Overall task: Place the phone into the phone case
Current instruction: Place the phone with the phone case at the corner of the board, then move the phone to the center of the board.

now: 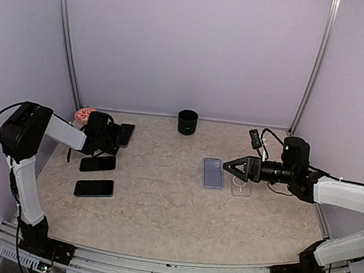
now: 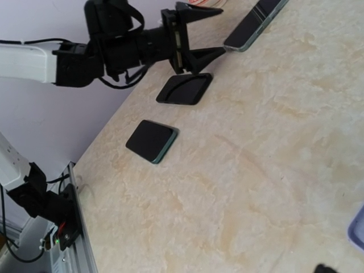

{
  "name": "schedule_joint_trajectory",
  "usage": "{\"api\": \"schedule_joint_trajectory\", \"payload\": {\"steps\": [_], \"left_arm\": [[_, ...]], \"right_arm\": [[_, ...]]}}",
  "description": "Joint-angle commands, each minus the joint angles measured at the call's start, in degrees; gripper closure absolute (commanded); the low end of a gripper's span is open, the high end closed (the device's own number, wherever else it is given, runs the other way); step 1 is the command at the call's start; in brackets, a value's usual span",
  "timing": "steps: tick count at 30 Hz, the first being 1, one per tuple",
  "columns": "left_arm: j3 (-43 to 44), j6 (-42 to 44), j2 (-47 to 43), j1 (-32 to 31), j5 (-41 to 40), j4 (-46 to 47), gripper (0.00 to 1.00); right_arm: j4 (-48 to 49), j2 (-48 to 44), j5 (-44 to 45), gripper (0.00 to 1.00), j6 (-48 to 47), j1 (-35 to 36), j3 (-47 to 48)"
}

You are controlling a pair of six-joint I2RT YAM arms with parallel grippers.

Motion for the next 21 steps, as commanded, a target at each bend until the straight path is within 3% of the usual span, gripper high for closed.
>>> {"api": "schedule_joint_trajectory", "payload": {"steps": [1,3,7,15,21], "left_arm": [[-2.1,0.9,-4.5,-0.4,0.7,0.6,0.22],[-3.5,1.2,-6.2,-0.4,0.9,0.6,0.19],[-4.7,5.5,-10.9,-0.3,0.5,-2.6,0.02],[-1.8,21.9,-20.2,0.2,-4.4,-18.6,0.01],[-9.1,22.4,-26.2,3.2,-4.7,-25.3,0.01]], "right_arm": [[1.0,0.4,-0.6,0.00,0.4,-0.4,0.9],[0.9,0.3,-0.5,0.00,0.3,-0.4,0.9],[0.1,0.2,0.0,0.00,-0.3,-0.4,1.0],[-0.1,0.6,0.0,0.00,-1.2,-0.4,1.1],[0.5,0.6,0.0,0.00,-1.5,-0.4,0.6]]}}
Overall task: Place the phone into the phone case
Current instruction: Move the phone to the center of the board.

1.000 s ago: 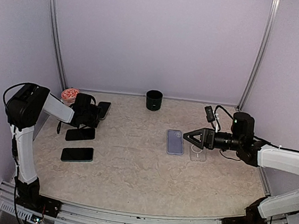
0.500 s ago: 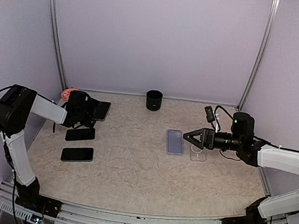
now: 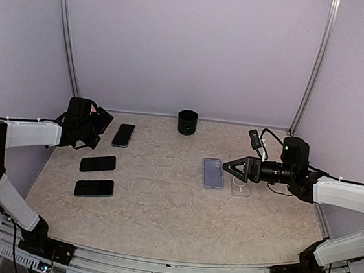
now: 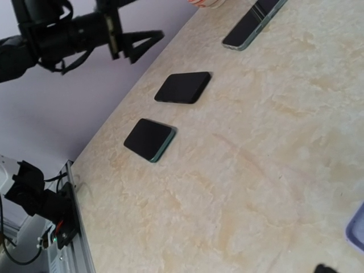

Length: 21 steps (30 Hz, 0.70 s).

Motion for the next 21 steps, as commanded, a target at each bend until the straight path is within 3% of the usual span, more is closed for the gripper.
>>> {"api": "schedule_joint_trajectory", "payload": {"steps": [1,9,21], "left_arm": [[-6.6,3.1,-4.9,2.8,-1.4,-8.3,0.01],[-9.7,7.4,-10.1,4.6,-10.8,-14.7,0.01],[-8.7,10.4,-0.2,6.8,-14.5,-13.5,0.01]], "right_arm": [[0.5,0.4,0.0,0.00,-1.0,-0.4,0.6],[0.7,0.4,-0.1,0.00,-1.3,-0.3,0.3],[1.0,2.8,0.3,0.00,-1.1,1.0,2.0]]}}
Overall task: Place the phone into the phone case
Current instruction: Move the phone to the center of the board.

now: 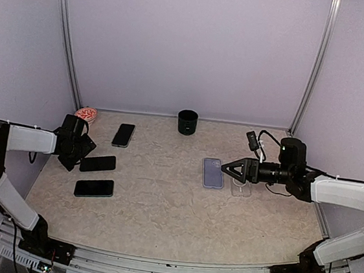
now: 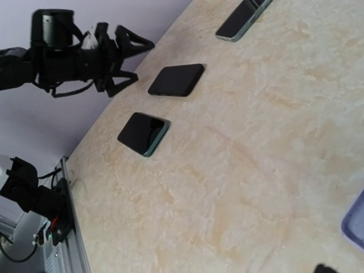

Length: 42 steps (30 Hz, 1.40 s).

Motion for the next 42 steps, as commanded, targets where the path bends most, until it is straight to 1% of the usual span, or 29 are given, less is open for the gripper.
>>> {"api": "schedule_joint_trajectory", "payload": {"steps": [1,4,6,11,15,22,31,36,42], "left_arm": [[0.0,1.4,2.3,1.0,-2.9,0.9,0.01],[-0.3,1.5,3.5,1.1,-4.1,2.0,0.01],[-0.6,2.5,4.2,1.1,-2.9,4.4,0.01],[-0.4,3.4,7.3,1.2,2.3,6.0,0.01],[-0.5,3.6,9.4,1.2,3.8,6.4,0.01],[-1.2,5.0,11.4,0.4,7.9,10.8,0.01],[-1.2,6.3,13.0,-4.9,9.0,11.7,0.01],[-1.6,6.7,13.9,-7.0,9.4,13.9,0.01],[2.0,8.5,17.8,-8.4,9.6,15.2,0.01]], "right_arm": [[1.2,1.2,0.3,0.00,-0.4,0.8,2.0],[1.5,2.1,0.3,0.00,-0.3,1.2,2.2],[1.6,2.5,0.4,0.00,-0.4,1.5,2.3],[0.9,2.8,0.9,0.00,-1.0,1.7,2.9],[0.9,3.4,1.0,0.00,-0.9,1.8,3.6],[0.5,5.4,1.1,0.00,-0.6,3.0,6.0],[-2.5,12.2,2.5,0.00,-0.9,5.7,11.4],[-4.2,16.7,3.9,0.00,-1.0,7.7,14.9],[-7.5,23.5,7.2,0.00,-1.4,8.7,20.4]]}}
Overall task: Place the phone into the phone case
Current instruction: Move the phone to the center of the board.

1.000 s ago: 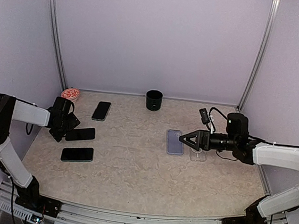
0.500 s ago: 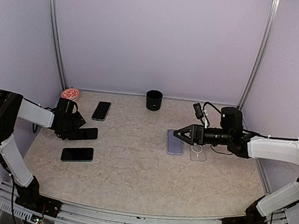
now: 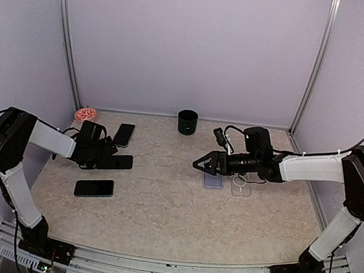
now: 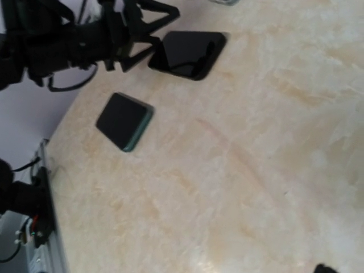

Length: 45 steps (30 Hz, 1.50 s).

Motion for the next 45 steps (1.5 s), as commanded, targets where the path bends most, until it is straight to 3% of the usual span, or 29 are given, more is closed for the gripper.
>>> {"api": "schedule_joint_trajectory", "payload": {"steps": [1,10,24,45], "left_arm": [[2.0,1.1,5.9,-1.6,3.7,-2.6,0.01],[6.5,2.9,10.2,-6.5,5.6,-1.7,0.01],[9.5,3.3,13.2,-13.3,8.0,0.5,0.01],[5.5,1.1,13.3,-19.4,13.9,10.9,0.01]], "right_arm": [[-3.7,4.5,3.5,0.00,-0.7,0.7,4.7],[-8.3,11.7,8.0,0.00,0.3,2.0,12.4],[-6.9,18.6,9.0,0.00,8.6,2.9,15.6],[-9.7,26.9,4.9,0.00,12.3,3.0,24.6]]}}
